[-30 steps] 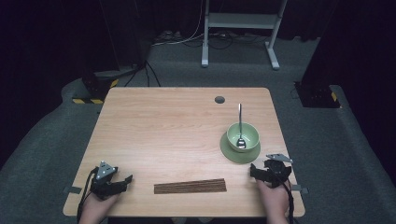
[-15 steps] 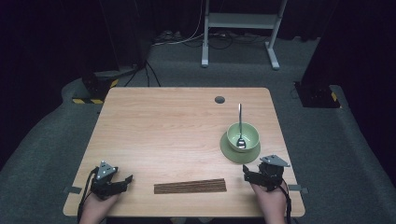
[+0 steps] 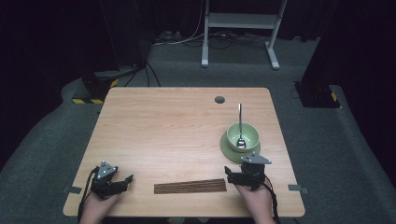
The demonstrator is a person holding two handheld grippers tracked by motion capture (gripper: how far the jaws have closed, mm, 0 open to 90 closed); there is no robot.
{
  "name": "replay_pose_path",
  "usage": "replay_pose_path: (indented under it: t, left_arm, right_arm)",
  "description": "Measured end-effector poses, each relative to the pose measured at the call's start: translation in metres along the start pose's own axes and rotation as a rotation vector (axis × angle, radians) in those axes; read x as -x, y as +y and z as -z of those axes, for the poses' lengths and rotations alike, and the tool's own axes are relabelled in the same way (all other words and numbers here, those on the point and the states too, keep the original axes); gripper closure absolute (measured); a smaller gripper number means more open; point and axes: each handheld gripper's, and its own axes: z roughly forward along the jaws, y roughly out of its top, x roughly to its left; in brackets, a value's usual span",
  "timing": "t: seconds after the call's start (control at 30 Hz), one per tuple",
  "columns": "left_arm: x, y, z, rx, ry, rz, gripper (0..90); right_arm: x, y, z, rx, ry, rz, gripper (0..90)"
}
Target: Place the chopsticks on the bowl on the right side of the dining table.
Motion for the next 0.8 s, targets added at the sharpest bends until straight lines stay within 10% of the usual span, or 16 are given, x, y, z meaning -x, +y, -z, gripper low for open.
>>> replay_pose_path:
  t: [0.8]
  left_arm:
    - [-0.004,0.002,-0.003,-0.015,0.032,0.038,14.4]
  right_arm:
    - [-0.034,0.003,-0.019,-0.022,0.16,0.072,14.0]
